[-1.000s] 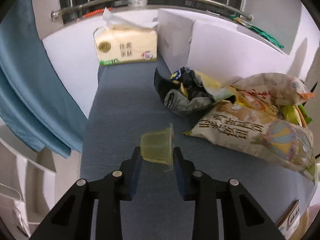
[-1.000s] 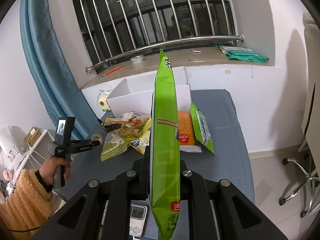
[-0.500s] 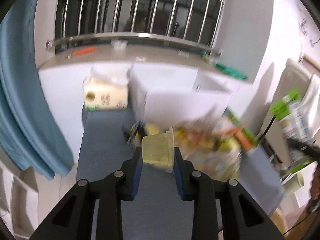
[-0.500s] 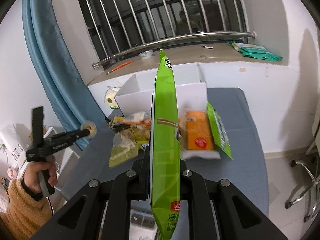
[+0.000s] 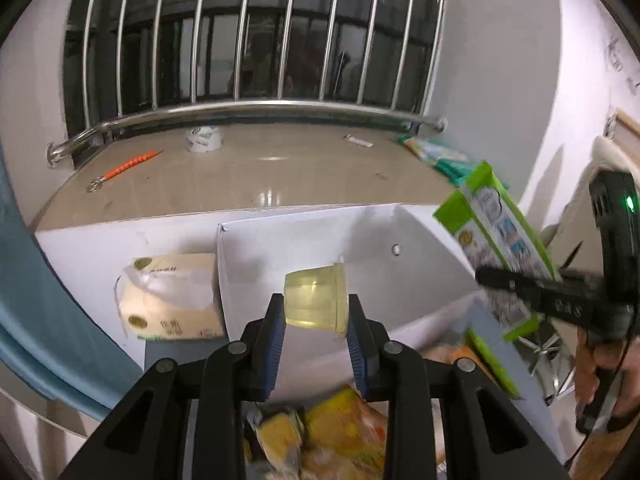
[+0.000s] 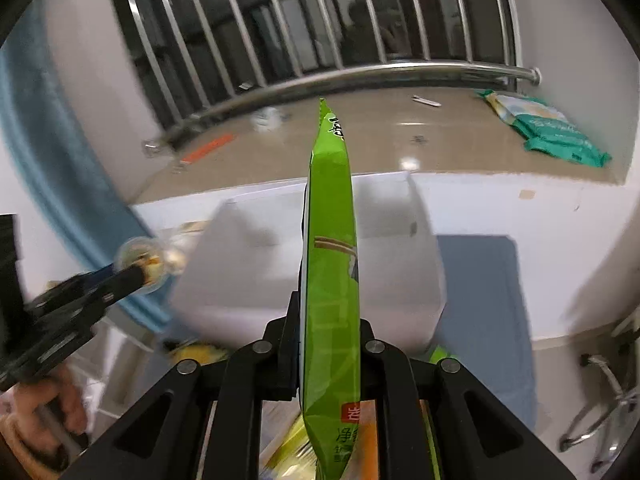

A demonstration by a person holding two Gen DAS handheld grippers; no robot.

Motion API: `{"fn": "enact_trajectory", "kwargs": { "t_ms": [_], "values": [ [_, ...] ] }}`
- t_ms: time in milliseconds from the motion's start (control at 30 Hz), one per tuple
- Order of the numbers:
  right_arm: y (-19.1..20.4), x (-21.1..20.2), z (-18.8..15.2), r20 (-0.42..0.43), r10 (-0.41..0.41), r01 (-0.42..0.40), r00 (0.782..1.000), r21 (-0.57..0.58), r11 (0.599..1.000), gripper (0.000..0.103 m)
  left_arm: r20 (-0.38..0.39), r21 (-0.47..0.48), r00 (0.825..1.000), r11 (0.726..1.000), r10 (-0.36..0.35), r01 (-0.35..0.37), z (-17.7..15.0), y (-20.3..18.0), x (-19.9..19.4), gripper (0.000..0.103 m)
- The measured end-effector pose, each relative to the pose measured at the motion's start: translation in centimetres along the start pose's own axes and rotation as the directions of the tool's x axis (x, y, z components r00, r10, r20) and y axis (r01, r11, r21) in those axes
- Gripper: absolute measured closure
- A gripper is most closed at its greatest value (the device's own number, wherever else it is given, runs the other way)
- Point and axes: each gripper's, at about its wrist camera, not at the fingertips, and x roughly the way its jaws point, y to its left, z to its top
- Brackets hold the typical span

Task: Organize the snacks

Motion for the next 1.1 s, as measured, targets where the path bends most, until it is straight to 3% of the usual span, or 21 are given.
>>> {"fn": "enact_trajectory", "kwargs": {
  "t_ms": [233, 267, 300, 333, 367, 500, 633, 733, 867, 1100],
  "values": [
    [-2.3, 6.1, 4.7, -0.095, -0.033, 0.036, 0.995, 0.027, 0.999, 0.086, -0.062, 0.040, 0.996, 0.997, 0.062, -0.060, 0.9, 0.3, 4.7, 0.068],
    [-2.4, 6.6, 5.0, -0.105, -0.045, 0.048, 0.993, 0.028, 0.998, 0.072, -0.057, 0.049, 0.995, 0.996, 0.080, -0.077, 0.8, 0.3, 4.8, 0.063],
    [-2.6, 7.2, 5.3, -0.117, -0.061, 0.066, 0.991, 0.040, 0.997, 0.031, -0.051, 0.059, 0.993, 0.993, 0.106, -0.103, 0.8, 0.3, 4.9, 0.040],
    [-3.0, 7.5, 5.4, -0.122, -0.064, 0.072, 0.990, 0.058, 0.996, 0.008, -0.056, 0.068, 0.991, 0.991, 0.122, -0.118, 0.8, 0.2, 5.0, 0.004],
    [-3.2, 7.7, 5.5, -0.116, -0.054, 0.064, 0.992, 0.082, 0.995, 0.000, -0.055, 0.070, 0.992, 0.992, 0.113, -0.109, 0.7, 0.2, 4.9, 0.001],
    [-3.5, 6.8, 5.4, -0.047, -0.044, 0.048, 0.998, 0.096, 0.994, 0.000, -0.048, 0.080, 0.994, 0.993, 0.096, -0.092, 0.4, 0.0, 4.3, 0.000],
    [-3.1, 5.0, 4.1, -0.031, 0.066, -0.062, 0.997, 0.105, 0.993, 0.000, -0.004, 0.074, 0.997, 0.994, 0.076, -0.075, -0.1, -0.4, 2.5, 0.000],
    [-2.4, 3.1, 2.9, -0.004, 0.088, -0.087, 0.996, 0.064, 0.994, 0.000, 0.020, 0.067, 0.999, 0.997, 0.039, -0.041, -0.9, -0.6, 0.7, 0.000],
    [-0.8, 0.4, 0.6, -0.037, 0.124, -0.123, 0.992, 0.011, 0.992, 0.000, 0.034, 0.069, 0.999, 0.997, 0.037, -0.040, -2.6, -0.9, -2.2, 0.000],
    [0.3, -7.9, -5.0, 0.131, 0.164, -0.162, 0.978, -0.027, 0.986, 0.000, 0.080, 0.065, 0.996, 0.997, -0.040, 0.034, -7.4, -2.1, -8.9, 0.000]
  ]
}}
